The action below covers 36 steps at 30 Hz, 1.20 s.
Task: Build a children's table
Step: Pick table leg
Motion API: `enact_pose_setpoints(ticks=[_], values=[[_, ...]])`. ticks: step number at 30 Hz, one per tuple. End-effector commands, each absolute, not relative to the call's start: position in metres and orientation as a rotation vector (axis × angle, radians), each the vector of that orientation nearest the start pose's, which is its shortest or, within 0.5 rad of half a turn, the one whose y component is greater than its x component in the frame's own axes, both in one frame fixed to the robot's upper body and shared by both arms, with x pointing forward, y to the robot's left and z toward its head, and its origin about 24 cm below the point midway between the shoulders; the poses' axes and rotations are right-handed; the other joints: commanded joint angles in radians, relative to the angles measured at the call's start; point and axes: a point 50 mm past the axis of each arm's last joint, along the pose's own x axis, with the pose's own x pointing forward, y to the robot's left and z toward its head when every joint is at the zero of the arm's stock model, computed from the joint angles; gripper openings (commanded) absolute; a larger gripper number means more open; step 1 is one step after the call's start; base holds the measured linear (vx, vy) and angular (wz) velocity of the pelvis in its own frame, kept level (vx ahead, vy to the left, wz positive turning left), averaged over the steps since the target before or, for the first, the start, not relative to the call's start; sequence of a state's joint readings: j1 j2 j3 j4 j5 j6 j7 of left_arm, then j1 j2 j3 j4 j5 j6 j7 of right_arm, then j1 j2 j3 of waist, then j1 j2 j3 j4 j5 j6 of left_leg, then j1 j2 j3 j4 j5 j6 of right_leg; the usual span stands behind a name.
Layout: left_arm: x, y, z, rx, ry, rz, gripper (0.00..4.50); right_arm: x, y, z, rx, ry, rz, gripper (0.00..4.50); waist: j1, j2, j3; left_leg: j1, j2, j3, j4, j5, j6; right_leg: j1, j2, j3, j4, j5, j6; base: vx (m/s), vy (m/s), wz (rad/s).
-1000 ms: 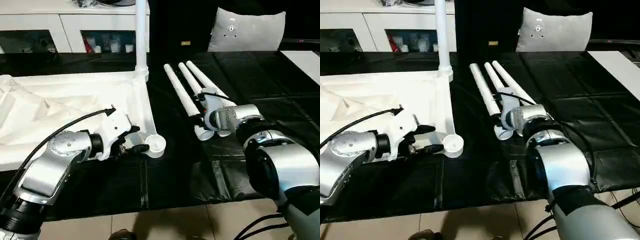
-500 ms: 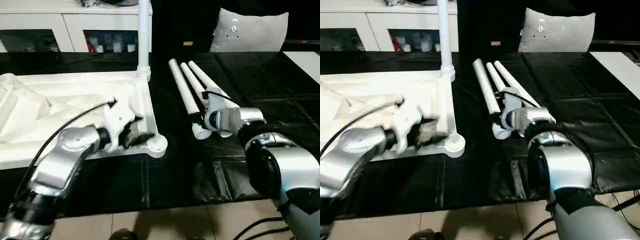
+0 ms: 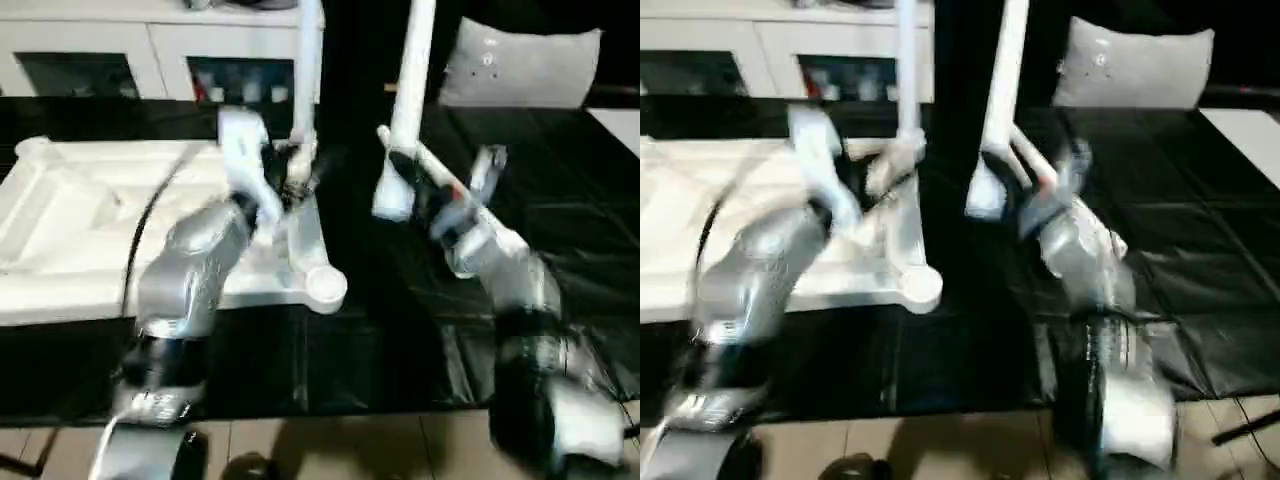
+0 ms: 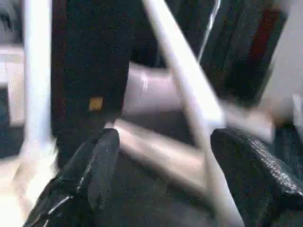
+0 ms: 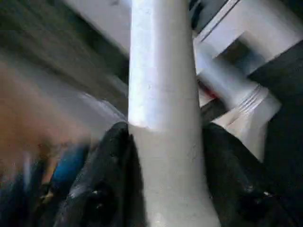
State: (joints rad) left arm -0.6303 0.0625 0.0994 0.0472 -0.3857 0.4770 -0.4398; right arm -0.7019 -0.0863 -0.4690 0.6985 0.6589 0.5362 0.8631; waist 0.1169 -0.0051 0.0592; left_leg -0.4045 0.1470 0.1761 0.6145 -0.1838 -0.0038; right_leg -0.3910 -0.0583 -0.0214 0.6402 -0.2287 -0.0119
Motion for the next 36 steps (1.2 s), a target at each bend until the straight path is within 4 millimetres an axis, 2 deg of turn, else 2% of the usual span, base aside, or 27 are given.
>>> enact_pose_setpoints(ticks=[1, 2, 3, 5, 6, 8, 10, 11, 18, 20, 21, 22, 23, 24, 29, 32, 34, 35, 36], values=[[0.337, 0.094, 0.182, -0.369, -0.123, -0.716, 3.98, 0.348, -0.154, 0.116, 1.007, -0.090, 0.918, 1.89, 0.007, -0.007, -0.076, 0.029, 0.084, -0.021, -0.063, -0.054, 0.089, 0.049, -0.092, 0.028, -0.057, 0.107, -0.308, 0.000, 0.000, 0.00], [0.336, 0.089, 0.184, -0.410, -0.119, -0.750, 4.06, 0.342, -0.153, 0.117, 1.020, -0.097, 0.960, 1.89, 0.007, -0.010, -0.070, 0.027, 0.082, -0.020, -0.067, -0.083, 0.071, 0.048, -0.092, 0.030, -0.066, 0.018, -0.290, 0.000, 0.000, 0.00], [0.336, 0.089, 0.185, -0.415, -0.119, -0.753, 4.16, 0.341, -0.153, 0.117, 1.021, -0.098, 0.965, 1.89, 0.007, -0.010, -0.070, 0.027, 0.082, -0.020, -0.067, -0.083, 0.071, 0.048, -0.092, 0.030, -0.066, 0.018, -0.290, 0.000, 0.000, 0.00], [0.332, 0.076, 0.192, -0.550, -0.114, -0.838, 4.33, 0.325, -0.151, 0.118, 1.041, -0.094, 1.085, 1.89, 0.013, -0.005, -0.068, 0.032, 0.083, -0.022, -0.068, -0.114, 0.053, 0.044, -0.094, 0.033, -0.075, -0.061, -0.266, 0.000, 0.000, 0.00], [0.331, 0.072, 0.193, -0.575, -0.108, -0.862, 4.40, 0.320, -0.150, 0.119, 1.046, -0.091, 1.116, 1.89, 0.013, -0.007, -0.067, 0.029, 0.083, -0.024, -0.072, -0.111, 0.046, 0.045, -0.093, 0.032, -0.077, -0.079, -0.252, 0.000, 0.000, 0.00], [0.328, 0.064, 0.194, -0.593, -0.093, -0.904, 4.49, 0.312, -0.149, 0.120, 1.051, -0.087, 1.163, 1.89, 0.015, -0.008, -0.067, 0.030, 0.082, -0.027, -0.073, -0.112, 0.042, 0.041, -0.094, 0.034, -0.081, -0.095, -0.236, 0.000, 0.000, 0.00], [0.326, 0.059, 0.195, -0.591, -0.077, -0.934, 4.50, 0.304, -0.147, 0.121, 1.051, -0.074, 1.214, 1.89, 0.011, -0.015, -0.066, 0.029, 0.081, -0.028, -0.074, -0.106, 0.038, 0.042, -0.097, 0.035, -0.085, -0.106, -0.225, 0.000, 0.000, 0.00], [0.324, 0.056, 0.196, -0.591, -0.076, -0.950, 4.50, 0.299, -0.144, 0.121, 1.046, -0.055, 1.249, 1.89, 0.013, -0.012, -0.067, 0.029, 0.081, -0.031, -0.075, -0.087, 0.040, 0.044, -0.096, 0.036, -0.084, -0.092, -0.208, 0.000, 0.000, 0.00], [0.321, 0.055, 0.206, -0.640, -0.112, -0.995, 4.50, 0.293, -0.141, 0.120, 0.988, -0.016, 1.254, 1.89, 0.009, -0.009, -0.066, 0.029, 0.081, -0.031, -0.078, -0.087, 0.018, 0.043, -0.094, 0.035, -0.085, -0.075, -0.203, 0.000, 0.000, 0.00], [0.320, 0.053, 0.206, -0.599, -0.118, -1.006, 4.50, 0.294, -0.135, 0.119, 0.872, -0.006, 1.208, 1.89, 0.010, -0.003, -0.068, 0.030, 0.084, -0.032, -0.078, -0.080, 0.010, 0.040, -0.096, 0.035, -0.085, -0.057, -0.191, 0.000, 0.000, 0.00], [0.320, 0.053, 0.206, -0.599, -0.118, -1.006, 4.50, 0.294, -0.135, 0.119, 0.872, -0.006, 1.208, 1.89, 0.007, -0.005, -0.069, 0.030, 0.083, -0.032, -0.079, -0.076, 0.008, 0.041, -0.094, 0.034, -0.082, -0.046, -0.192, 0.000, 0.000, 0.00], [0.320, 0.052, 0.205, -0.552, -0.125, -0.991, 4.50, 0.296, -0.131, 0.119, 0.792, -0.008, 1.171, 1.89, 0.008, 0.000, -0.070, 0.031, 0.082, -0.033, -0.078, -0.072, 0.008, 0.042, -0.093, 0.034, -0.081, -0.034, -0.194, 0.000, 0.000, 0.00], [0.321, 0.051, 0.205, -0.478, -0.145, -0.956, 4.21, 0.297, -0.127, 0.120, 0.721, -0.026, 1.131, 1.89, 0.006, 0.000, -0.070, 0.032, 0.082, -0.032, -0.079, -0.068, 0.005, 0.040, -0.093, 0.034, -0.082, -0.020, -0.190, 0.000, 0.000, 0.00], [0.321, 0.051, 0.205, -0.432, -0.170, -0.923, 4.21, 0.298, -0.124, 0.121, 0.689, -0.035, 1.100, 1.89, 0.005, 0.000, -0.069, 0.031, 0.086, -0.034, -0.081, -0.069, 0.002, 0.039, -0.092, 0.035, -0.085, -0.018, -0.172, 0.000, 0.000, 0.00], [0.320, 0.051, 0.201, -0.260, -0.266, -0.789, 3.73, 0.301, -0.112, 0.118, 0.620, -0.095, 0.984, 1.89, -0.010, 0.000, -0.070, 0.030, 0.085, -0.034, -0.084, -0.087, 0.005, 0.045, -0.094, 0.035, -0.082, 0.013, -0.177, 0.000, 0.000, 0.00], [0.319, 0.052, 0.199, -0.210, -0.292, -0.747, 3.52, 0.300, -0.107, 0.115, 0.602, -0.098, 0.980, 1.89, -0.009, 0.004, -0.071, 0.032, 0.085, -0.033, -0.083, -0.077, 0.013, 0.044, -0.091, 0.034, -0.079, 0.051, -0.187, 0.000, 0.000, 0.00], [0.321, 0.054, 0.196, -0.146, -0.293, -0.715, 3.35, 0.300, -0.104, 0.113, 0.581, -0.094, 0.977, 1.89, -0.010, -0.006, -0.072, 0.031, 0.085, -0.032, -0.083, -0.071, 0.019, 0.047, -0.091, 0.033, -0.077, 0.065, -0.190, 0.000, 0.000, 0.00], [0.321, 0.055, 0.195, -0.117, -0.300, -0.703, 3.28, 0.300, -0.104, 0.113, 0.579, -0.095, 0.976, 1.89, -0.010, -0.002, -0.071, 0.031, 0.084, -0.033, -0.083, -0.076, 0.021, 0.046, -0.093, 0.034, -0.077, 0.053, -0.189, 0.000, 0.000, 0.00], [0.322, 0.055, 0.195, -0.100, -0.306, -0.697, 3.19, 0.300, -0.104, 0.113, 0.578, -0.097, 0.975, 1.89, -0.011, -0.006, -0.070, 0.032, 0.085, -0.032, -0.083, -0.083, 0.023, 0.046, -0.093, 0.035, -0.079, 0.039, -0.190, 0.000, 0.000, 0.00]])
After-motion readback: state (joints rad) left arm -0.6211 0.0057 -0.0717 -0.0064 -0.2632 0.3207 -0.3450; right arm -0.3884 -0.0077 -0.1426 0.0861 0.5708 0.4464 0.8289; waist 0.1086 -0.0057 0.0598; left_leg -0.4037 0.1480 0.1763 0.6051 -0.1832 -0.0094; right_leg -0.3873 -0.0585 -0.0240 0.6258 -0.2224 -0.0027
